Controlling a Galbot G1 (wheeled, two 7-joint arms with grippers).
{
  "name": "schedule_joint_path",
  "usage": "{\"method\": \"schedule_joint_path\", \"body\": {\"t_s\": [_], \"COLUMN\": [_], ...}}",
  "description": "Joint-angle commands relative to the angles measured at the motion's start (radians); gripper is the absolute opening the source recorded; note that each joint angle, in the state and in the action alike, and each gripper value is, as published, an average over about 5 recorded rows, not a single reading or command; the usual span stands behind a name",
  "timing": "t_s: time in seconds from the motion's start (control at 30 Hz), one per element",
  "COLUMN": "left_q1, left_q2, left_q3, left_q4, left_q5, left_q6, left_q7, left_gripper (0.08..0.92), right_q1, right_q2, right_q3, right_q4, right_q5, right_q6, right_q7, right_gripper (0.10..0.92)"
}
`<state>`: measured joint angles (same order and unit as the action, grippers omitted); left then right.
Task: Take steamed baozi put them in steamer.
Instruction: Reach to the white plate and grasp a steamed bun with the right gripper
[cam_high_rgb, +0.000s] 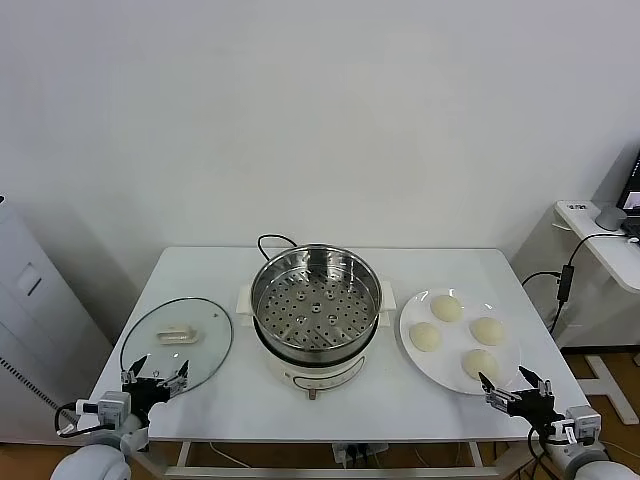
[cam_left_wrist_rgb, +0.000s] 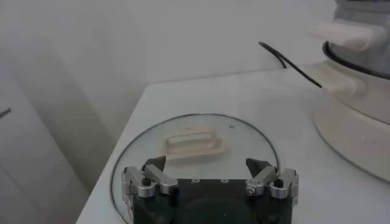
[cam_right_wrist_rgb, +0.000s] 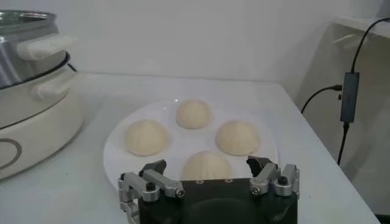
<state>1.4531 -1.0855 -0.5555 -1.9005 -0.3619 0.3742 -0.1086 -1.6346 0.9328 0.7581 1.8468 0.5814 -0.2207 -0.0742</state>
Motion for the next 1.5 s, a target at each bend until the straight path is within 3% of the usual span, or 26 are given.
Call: {"method": "schedule_joint_path", "body": {"t_s": [0.03,0.43,0.63,0.9,1.27,1.5], "left_q1": [0.003,0.008,-0.002,-0.020,-0.026,-0.022], "left_q2": [0.000,-0.005,-0.007,-0.008,-0.005,-0.004], "left_q3": [-0.001,-0.007,-0.002,0.004,0.006,0.002], "left_q4": [-0.006,-0.007,0.001,0.012,0.010,0.002], "left_q5": [0.000,-0.001,-0.002,-0.001,0.001,0.000], "left_q6": [0.001,0.000,0.001,0.005,0.008,0.010], "left_q7": [0.001,0.003,0.004,0.004,0.006,0.007], "left_gripper": [0.823,0.823,0.823,0.823,0.823,0.823], "right_q1": [0.005,0.214,0.331,0.579,1.077,1.404], "right_q2": [0.000,-0.071,-0.128,-0.228,-0.356,-0.355], "right_q3": [0.010,0.011,-0.045,-0.223,-0.704,-1.052], "right_q4": [-0.007,-0.085,-0.151,-0.281,-0.550,-0.705], "right_q5": [-0.090,-0.828,-1.012,-1.061,-0.906,-0.758], "right_q6": [0.035,0.193,0.244,0.211,0.205,0.185], "right_q7": [-0.029,-0.099,-0.178,-0.418,-0.695,-0.836], "right_gripper": [0.823,0.823,0.823,0.823,0.823,0.823]}}
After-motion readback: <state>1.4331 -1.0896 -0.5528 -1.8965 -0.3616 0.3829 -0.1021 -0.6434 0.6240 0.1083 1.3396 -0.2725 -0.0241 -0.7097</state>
